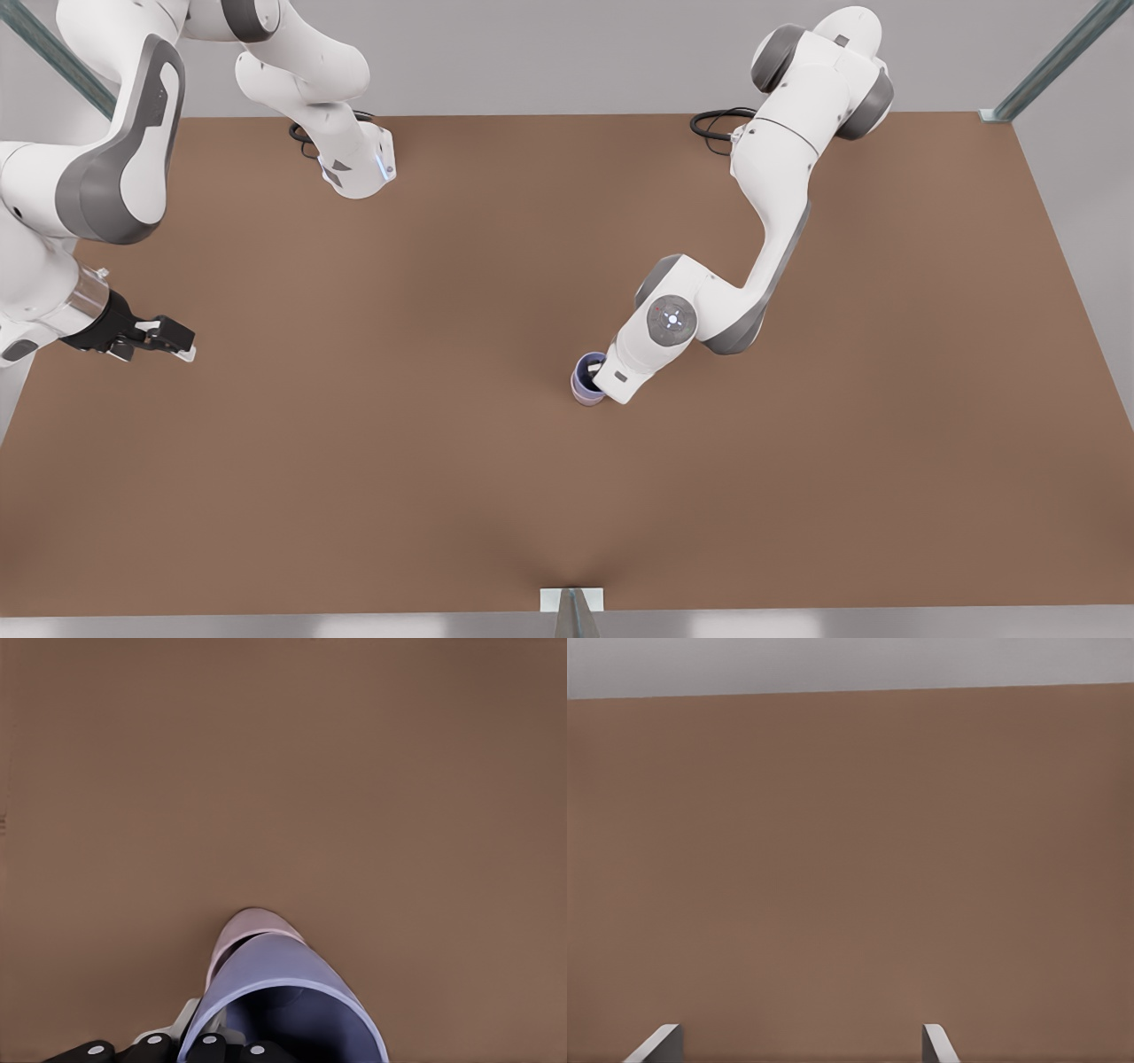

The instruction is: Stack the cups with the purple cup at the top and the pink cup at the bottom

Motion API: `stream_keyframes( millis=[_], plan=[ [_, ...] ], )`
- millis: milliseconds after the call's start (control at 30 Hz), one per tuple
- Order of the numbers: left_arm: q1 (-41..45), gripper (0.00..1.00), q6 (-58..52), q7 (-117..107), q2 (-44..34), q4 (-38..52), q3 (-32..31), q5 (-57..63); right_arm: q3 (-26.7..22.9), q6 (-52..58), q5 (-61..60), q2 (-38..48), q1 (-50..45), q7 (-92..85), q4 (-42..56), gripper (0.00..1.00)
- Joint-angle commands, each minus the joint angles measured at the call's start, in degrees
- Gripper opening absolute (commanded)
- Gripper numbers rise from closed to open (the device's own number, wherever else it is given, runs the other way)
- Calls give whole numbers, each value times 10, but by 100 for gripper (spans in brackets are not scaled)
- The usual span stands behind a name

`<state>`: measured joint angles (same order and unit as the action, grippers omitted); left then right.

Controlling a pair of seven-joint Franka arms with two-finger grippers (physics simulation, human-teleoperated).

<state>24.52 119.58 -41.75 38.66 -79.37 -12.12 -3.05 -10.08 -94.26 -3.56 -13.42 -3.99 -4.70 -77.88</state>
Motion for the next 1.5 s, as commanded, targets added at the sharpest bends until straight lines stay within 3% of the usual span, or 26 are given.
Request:
stream_keyframes(
  millis=[0,367,400,433,467,833,867,933,1000,1033,1067,1300,1367,1467],
  plan=[
    [0,21,1,-51,0,-1,0,-1,0,-3,0,1,0,-5,0,100],
    [4,22,0,-51,9,-3,0,-1,0,-3,0,-2,1,-5,0,100],
    [4,26,-1,-50,12,-3,1,-1,0,-3,0,-2,1,-5,0,100],
    [4,41,-1,-47,12,-3,0,0,0,-3,0,-2,0,-5,0,100],
    [4,48,-1,-45,12,-2,1,0,0,-2,0,-2,1,-5,0,100],
    [4,50,-7,-47,5,-1,1,0,0,-2,-1,-1,1,-5,0,100],
    [4,63,-20,-48,3,2,1,0,0,-2,-1,-1,1,-5,0,100],
    [4,65,-40,-47,-8,4,1,-1,0,-2,-2,-2,-1,-5,0,100],
    [4,80,-59,-47,-24,4,2,-1,1,-3,-1,-5,-5,-5,0,100],
    [3,82,-69,-46,-37,4,3,-1,1,-3,0,-4,-4,-5,0,100],
    [0,100,-113,-33,-51,25,14,0,1,-3,-1,-4,-3,-5,0,100],
    [0,100,-271,337,-133,38,206,-2,0,0,0,-3,2,-8,-1,100],
    [-27,100,-303,366,-165,37,200,0,0,4,1,-2,3,-9,0,100],
    [-136,100,-308,446,-185,64,116,11,-1,6,2,0,3,-10,0,100]
  ],
)
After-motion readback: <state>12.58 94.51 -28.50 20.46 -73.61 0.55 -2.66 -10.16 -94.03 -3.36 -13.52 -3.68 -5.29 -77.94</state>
